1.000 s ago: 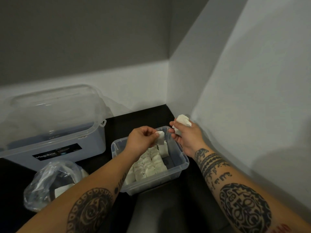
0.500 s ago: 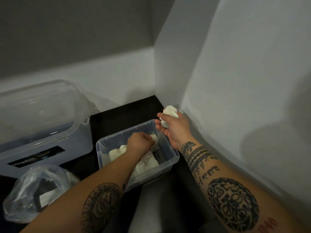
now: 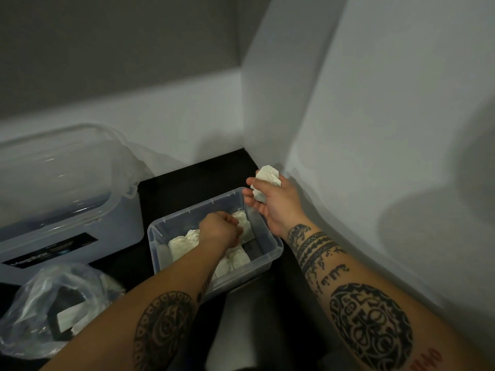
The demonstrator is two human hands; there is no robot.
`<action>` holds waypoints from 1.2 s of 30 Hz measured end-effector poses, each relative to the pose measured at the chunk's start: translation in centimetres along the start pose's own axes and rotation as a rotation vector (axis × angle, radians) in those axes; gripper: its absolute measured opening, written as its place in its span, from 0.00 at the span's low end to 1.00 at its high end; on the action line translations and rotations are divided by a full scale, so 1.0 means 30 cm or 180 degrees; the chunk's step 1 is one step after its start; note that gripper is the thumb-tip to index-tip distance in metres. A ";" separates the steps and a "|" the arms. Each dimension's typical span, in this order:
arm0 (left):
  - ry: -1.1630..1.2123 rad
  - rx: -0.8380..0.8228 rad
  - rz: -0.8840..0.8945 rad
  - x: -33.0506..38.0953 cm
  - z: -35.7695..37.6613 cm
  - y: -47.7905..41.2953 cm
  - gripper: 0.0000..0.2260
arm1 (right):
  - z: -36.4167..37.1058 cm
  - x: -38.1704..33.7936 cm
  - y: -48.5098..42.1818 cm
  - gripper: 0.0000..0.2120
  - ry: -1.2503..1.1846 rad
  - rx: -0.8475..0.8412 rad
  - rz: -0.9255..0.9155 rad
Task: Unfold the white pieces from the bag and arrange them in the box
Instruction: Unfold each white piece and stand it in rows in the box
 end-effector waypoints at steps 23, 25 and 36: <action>-0.0097 -0.0331 0.1400 0.399 -0.199 0.229 0.15 | 0.219 0.053 0.155 0.40 -0.0082 -0.1329 0.0897; -0.0206 -0.0223 0.1486 0.397 -0.202 0.239 0.16 | 0.228 0.058 0.163 0.40 0.0037 -0.1361 0.0908; 0.0159 0.0093 0.1793 0.399 -0.276 0.274 0.04 | 0.241 0.046 0.174 0.17 -0.0113 -0.1254 0.0627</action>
Point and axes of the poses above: each hand's wrist, its own y-axis away from the middle knuckle, its own z-axis out of the palm, x = y × z, the point moved 10 cm from there along -y, towards the middle knuckle, and after that the axes turned 12 degrees about y, right-handed, at the moved point
